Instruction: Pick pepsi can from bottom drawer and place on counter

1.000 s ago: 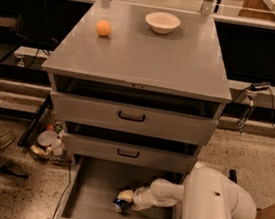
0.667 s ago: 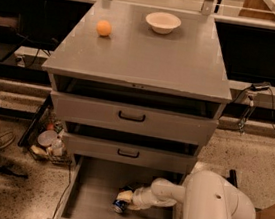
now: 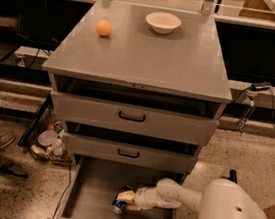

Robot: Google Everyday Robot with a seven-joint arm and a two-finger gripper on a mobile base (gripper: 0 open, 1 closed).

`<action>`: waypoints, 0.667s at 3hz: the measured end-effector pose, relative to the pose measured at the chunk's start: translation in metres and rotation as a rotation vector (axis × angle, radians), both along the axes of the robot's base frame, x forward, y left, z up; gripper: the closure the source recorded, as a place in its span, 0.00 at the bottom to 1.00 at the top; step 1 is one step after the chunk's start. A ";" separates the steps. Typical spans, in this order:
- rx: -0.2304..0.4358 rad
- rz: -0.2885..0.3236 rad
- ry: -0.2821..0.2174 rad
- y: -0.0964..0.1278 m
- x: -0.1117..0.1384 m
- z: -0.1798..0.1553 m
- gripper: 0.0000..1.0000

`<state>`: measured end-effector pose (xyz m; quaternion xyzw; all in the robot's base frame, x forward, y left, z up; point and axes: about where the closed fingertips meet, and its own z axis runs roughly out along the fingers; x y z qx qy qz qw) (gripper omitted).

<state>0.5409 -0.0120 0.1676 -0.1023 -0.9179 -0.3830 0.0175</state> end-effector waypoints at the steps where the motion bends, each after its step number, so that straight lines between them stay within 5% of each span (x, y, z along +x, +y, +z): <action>1: 0.078 -0.017 -0.077 -0.027 -0.008 0.044 1.00; 2: 0.138 -0.047 -0.175 -0.074 -0.018 0.091 1.00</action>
Offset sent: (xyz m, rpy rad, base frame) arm -0.0303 -0.1608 0.1564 0.2068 -0.3180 -0.1190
